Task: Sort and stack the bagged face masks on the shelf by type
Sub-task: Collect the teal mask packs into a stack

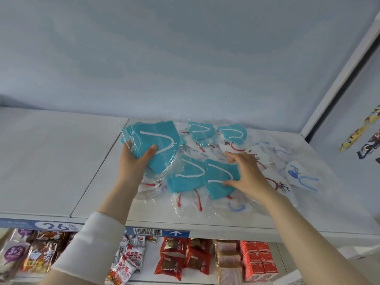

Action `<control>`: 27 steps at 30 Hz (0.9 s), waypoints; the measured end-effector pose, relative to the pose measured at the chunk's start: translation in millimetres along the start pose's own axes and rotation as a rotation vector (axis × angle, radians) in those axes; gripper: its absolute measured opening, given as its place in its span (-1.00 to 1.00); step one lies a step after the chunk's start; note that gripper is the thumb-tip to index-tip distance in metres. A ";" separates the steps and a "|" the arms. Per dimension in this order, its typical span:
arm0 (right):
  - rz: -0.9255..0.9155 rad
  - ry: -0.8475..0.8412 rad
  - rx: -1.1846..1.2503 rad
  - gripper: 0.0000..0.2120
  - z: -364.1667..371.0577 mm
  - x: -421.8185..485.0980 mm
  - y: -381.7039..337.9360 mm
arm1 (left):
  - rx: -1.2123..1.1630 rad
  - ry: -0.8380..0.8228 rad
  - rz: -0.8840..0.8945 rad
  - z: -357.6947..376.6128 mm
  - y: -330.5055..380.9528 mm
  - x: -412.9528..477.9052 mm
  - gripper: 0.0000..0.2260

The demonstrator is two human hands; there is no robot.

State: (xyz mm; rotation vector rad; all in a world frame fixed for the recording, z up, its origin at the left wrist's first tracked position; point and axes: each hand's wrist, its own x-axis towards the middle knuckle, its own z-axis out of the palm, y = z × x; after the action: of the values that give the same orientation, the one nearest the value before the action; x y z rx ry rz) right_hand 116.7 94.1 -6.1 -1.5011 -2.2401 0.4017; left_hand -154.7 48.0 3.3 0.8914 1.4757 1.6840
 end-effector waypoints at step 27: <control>-0.268 0.219 0.340 -0.40 -2.8 47.0 -84.9 | 0.128 -0.290 0.050 0.1 0.9 -22.1 -0.68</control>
State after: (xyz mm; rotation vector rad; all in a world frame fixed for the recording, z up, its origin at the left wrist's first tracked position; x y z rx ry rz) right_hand 33.9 105.6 43.2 -1.0068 -2.0398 0.4797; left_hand -143.5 29.0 3.4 1.1959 1.3829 1.4348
